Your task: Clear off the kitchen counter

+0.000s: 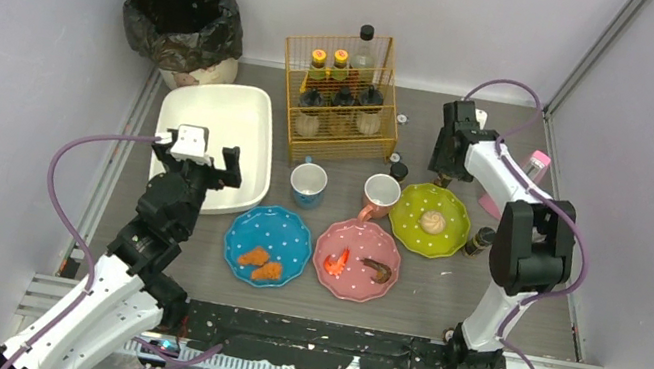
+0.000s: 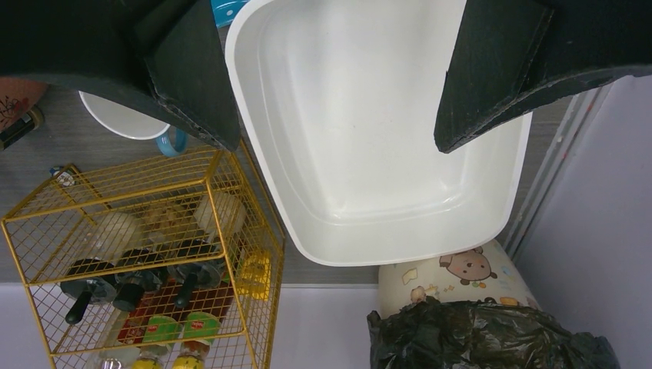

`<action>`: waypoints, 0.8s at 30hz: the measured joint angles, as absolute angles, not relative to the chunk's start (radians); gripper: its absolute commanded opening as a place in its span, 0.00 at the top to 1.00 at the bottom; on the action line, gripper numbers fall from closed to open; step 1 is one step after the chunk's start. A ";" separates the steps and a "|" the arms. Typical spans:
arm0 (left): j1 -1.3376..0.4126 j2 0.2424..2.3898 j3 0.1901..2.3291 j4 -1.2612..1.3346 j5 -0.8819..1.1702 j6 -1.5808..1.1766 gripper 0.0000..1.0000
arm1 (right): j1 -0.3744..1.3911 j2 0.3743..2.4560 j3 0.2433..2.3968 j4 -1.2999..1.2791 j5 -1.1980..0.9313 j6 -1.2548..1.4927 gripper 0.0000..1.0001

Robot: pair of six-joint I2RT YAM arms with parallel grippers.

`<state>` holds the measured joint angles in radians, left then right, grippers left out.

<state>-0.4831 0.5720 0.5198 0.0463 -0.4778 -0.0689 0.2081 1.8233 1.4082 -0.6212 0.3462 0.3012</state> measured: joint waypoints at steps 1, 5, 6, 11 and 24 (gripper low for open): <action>-0.483 0.572 0.520 0.046 -0.477 -0.069 0.01 | 0.208 1.823 1.402 -0.620 0.340 0.302 0.55; -0.483 0.572 0.520 0.046 -0.477 -0.070 0.01 | 0.208 1.810 1.392 -0.612 0.327 0.304 0.70; -0.483 0.572 0.520 0.046 -0.477 -0.070 0.01 | 0.208 1.802 1.392 -0.612 0.324 0.303 0.72; -0.483 0.572 0.520 0.047 -0.473 -0.070 0.01 | 0.210 1.756 1.396 -0.616 0.310 0.293 0.75; -0.484 0.572 0.520 0.047 -0.463 -0.072 0.01 | 0.433 1.734 1.718 -0.698 0.346 0.199 0.75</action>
<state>-0.4835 0.5720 0.5198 0.0467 -0.4633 -0.0719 0.4328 1.7344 1.7180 -0.6975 0.3458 0.1993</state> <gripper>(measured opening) 0.992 0.493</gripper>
